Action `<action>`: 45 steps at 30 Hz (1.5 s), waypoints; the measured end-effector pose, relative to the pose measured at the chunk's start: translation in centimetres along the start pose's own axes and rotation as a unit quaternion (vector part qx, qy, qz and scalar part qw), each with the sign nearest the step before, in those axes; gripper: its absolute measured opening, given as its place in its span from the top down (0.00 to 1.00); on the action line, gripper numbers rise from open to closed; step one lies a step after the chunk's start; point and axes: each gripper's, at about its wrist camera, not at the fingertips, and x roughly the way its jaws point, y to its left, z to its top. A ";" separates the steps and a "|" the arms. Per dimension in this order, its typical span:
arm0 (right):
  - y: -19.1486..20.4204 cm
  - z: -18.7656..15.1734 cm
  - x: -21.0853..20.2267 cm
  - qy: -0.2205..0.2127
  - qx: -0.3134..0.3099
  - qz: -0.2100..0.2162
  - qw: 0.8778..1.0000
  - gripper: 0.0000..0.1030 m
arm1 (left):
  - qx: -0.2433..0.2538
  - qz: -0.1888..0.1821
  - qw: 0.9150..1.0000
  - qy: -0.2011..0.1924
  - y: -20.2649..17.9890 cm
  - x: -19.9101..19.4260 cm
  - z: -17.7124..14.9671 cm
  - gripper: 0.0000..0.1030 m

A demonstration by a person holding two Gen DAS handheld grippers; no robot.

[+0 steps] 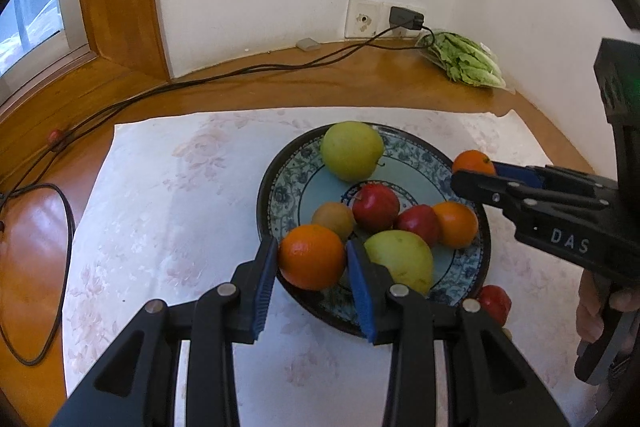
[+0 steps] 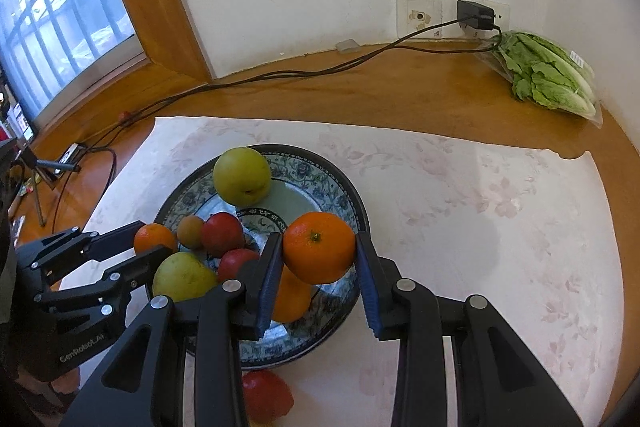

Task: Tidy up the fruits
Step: 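Open both tools to set the oranges on the plate, then withdraw both tools from the plate toward the row of brown fruits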

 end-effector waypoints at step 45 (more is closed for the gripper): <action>0.3 -0.6 -1.5 -0.022 0.002 0.001 1.000 0.45 | -0.020 0.008 1.000 -0.005 -0.4 -2.1 0.2 0.30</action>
